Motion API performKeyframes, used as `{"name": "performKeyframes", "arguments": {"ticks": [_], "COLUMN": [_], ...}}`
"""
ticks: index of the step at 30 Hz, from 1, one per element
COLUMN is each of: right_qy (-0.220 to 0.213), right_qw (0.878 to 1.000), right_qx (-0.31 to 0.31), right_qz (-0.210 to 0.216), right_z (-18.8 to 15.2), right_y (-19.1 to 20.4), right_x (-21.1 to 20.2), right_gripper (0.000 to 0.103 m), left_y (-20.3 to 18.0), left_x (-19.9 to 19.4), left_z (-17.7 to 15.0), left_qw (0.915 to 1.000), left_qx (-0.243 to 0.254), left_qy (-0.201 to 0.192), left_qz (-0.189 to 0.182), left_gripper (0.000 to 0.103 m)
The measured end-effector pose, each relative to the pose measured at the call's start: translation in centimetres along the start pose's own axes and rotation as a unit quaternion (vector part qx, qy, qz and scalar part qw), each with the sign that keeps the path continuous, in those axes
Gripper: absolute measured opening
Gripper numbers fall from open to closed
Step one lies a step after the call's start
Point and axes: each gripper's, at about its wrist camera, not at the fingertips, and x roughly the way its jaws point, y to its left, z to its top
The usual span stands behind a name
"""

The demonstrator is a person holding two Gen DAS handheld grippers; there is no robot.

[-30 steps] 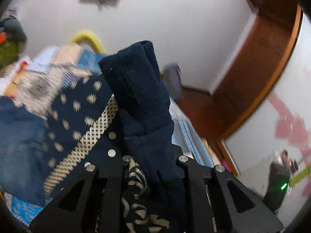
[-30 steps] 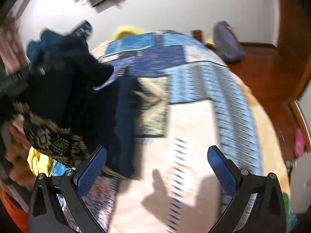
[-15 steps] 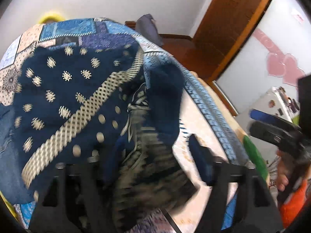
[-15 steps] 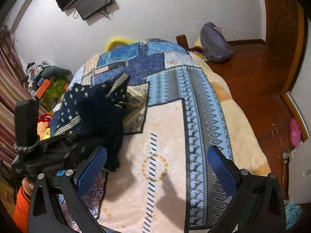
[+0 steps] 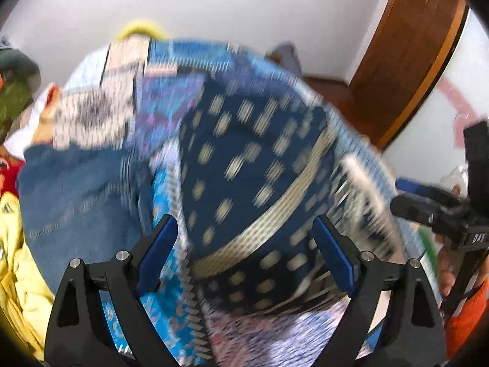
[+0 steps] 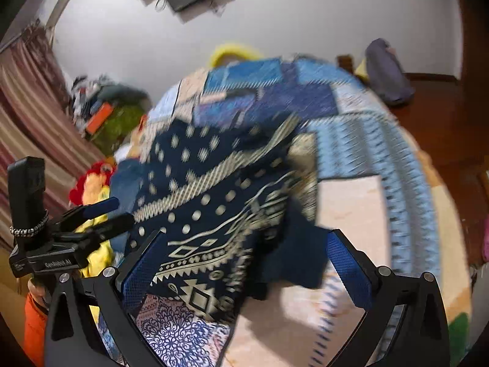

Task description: Fold large clothes

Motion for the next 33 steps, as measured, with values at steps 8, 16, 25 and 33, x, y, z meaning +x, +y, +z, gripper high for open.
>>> {"name": "performKeyframes", "arguments": {"ticks": [8, 16, 25, 33], "right_qy": [0.099, 0.066, 0.111, 0.121], "right_qw": [0.994, 0.997, 0.992, 0.983], "right_qx": [-0.023, -0.032, 0.035, 0.063], "right_qz": [-0.029, -0.021, 0.042, 0.125], "right_z": [-4.4, -2.2, 2.2, 4.3], "right_y": [-0.5, -2.0, -3.6, -4.2], "right_x": [6.3, 2.2, 9.3, 14.4], "right_gripper": [0.103, 0.103, 0.103, 0.103], "left_y": [3.0, 2.9, 6.3, 8.4], "left_x": [1.1, -1.1, 5.5, 11.7], "left_z": [-3.6, -2.1, 3.0, 4.3], "left_qw": [0.9987, 0.9995, 0.9877, 0.9693], "left_qx": [-0.016, 0.022, -0.082, -0.132], "left_qy": [0.008, -0.019, 0.023, 0.049], "left_qz": [-0.048, -0.011, -0.132, -0.202], "left_gripper": [0.091, 0.091, 0.093, 0.103]}}
